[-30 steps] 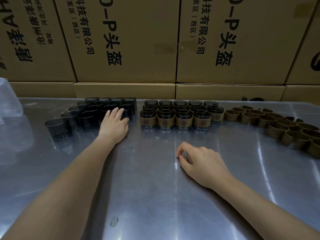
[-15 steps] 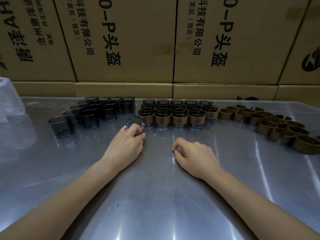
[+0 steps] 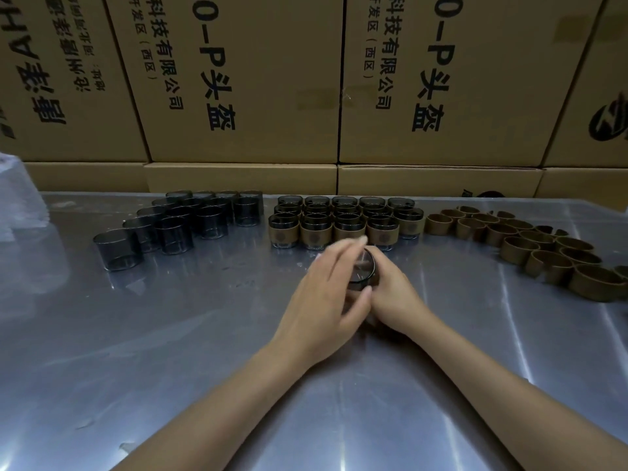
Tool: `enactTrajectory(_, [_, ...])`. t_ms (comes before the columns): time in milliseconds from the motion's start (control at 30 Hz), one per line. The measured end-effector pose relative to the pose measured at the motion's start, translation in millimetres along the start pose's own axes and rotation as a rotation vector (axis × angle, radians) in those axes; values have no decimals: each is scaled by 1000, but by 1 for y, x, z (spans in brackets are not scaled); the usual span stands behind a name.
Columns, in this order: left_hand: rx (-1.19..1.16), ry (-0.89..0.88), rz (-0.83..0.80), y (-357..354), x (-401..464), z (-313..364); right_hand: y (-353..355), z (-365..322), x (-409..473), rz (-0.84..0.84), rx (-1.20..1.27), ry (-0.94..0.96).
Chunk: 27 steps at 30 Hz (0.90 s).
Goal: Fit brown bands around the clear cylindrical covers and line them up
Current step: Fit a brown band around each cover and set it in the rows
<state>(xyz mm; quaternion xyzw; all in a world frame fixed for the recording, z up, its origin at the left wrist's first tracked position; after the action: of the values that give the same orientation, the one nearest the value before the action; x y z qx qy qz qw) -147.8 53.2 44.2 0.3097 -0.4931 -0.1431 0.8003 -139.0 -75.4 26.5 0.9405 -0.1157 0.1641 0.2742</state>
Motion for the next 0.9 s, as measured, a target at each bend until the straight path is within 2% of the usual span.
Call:
enactTrajectory(67, [-81,136,37,-1,7,-11,1,1,2,35,87,7])
enactTrajectory(133, [-263,309,6,-7,10,-22,1,3,2,35,113,11])
enactTrajectory(200, [-442,396,-14,-11,9,-30,1,3,2,25,114,13])
enactTrajectory(333, [-577,426,91,-9,7,-34,-1,1,1,30,80,25])
enactTrajectory(500, [-622,465,250,-9,7,-30,-3,-8,-5,45,-88,76])
enactTrajectory(667, [-757,594,386,-3,7,-30,-6,-18,-11,17,-127,160])
enactTrajectory(900, [-1029,794,300,-6,9,-40,-1,-15,-8,49,-19,124])
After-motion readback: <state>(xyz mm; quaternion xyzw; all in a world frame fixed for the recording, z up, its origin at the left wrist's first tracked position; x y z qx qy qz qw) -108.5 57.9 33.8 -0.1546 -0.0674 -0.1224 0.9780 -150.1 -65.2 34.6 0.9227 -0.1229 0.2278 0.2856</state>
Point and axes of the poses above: each hand's wrist, its own x-axis towards the middle knuckle, its own y-axis out of the back of the hand, z = x × y, the point moved 5 cm from there along x, towards the middle knuckle, and after that the axes turned 2 degrees about -y, right-handed, at the moved point
